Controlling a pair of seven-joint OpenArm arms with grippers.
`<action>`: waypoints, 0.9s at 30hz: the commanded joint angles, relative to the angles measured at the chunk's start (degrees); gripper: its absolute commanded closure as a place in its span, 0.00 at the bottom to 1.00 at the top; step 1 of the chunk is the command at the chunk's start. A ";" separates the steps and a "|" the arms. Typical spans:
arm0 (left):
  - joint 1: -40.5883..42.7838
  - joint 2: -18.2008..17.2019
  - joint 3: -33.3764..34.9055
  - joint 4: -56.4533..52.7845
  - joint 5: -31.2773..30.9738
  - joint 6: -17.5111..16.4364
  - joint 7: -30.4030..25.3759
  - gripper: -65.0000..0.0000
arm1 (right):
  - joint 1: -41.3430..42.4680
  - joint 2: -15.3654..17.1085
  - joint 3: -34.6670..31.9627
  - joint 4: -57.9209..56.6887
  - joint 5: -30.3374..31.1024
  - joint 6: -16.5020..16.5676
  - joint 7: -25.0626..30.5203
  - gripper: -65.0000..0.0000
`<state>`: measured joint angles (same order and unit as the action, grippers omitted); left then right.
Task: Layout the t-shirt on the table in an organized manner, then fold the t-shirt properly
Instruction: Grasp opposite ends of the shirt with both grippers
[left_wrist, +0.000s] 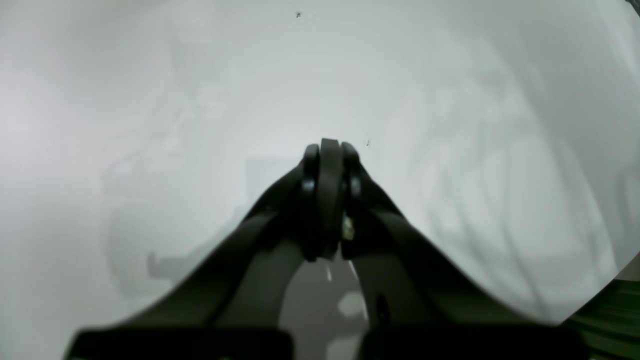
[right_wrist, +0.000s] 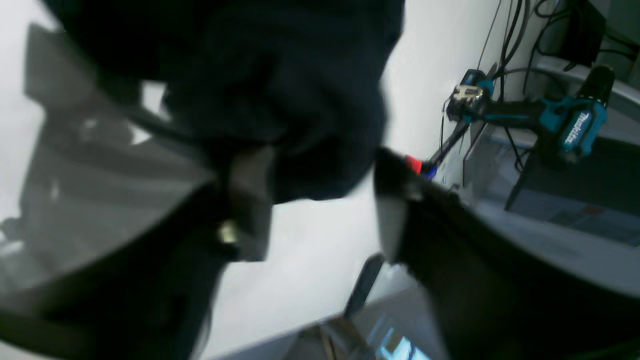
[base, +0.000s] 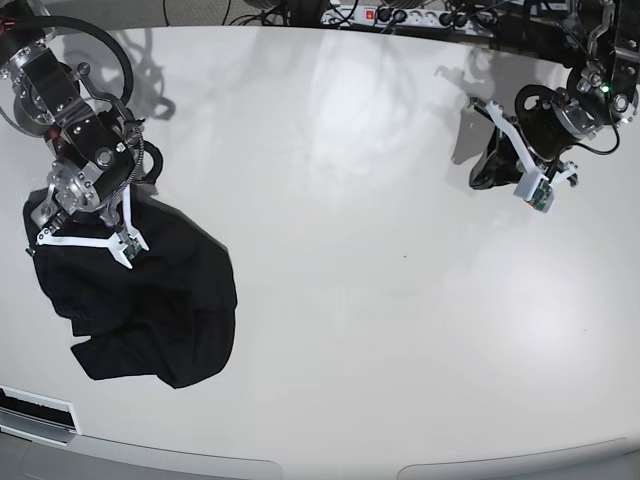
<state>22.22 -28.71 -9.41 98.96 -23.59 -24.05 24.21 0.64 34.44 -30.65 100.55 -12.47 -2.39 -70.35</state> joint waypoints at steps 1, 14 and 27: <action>-0.17 -0.81 -0.37 0.94 -0.74 -0.02 -1.31 1.00 | 0.94 0.81 0.39 1.05 -1.22 -0.52 1.29 0.42; -0.07 -0.81 -0.37 0.94 -0.76 -2.60 -1.36 1.00 | 4.33 -0.72 0.39 3.93 27.23 10.45 18.43 0.43; -0.17 -0.81 -0.37 0.94 -0.92 -2.51 -1.51 1.00 | 16.55 -16.41 0.39 -26.08 20.90 10.29 23.87 0.43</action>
<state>22.22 -28.69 -9.41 98.96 -23.64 -26.41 23.99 15.68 17.78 -30.63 73.17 8.51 8.01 -47.37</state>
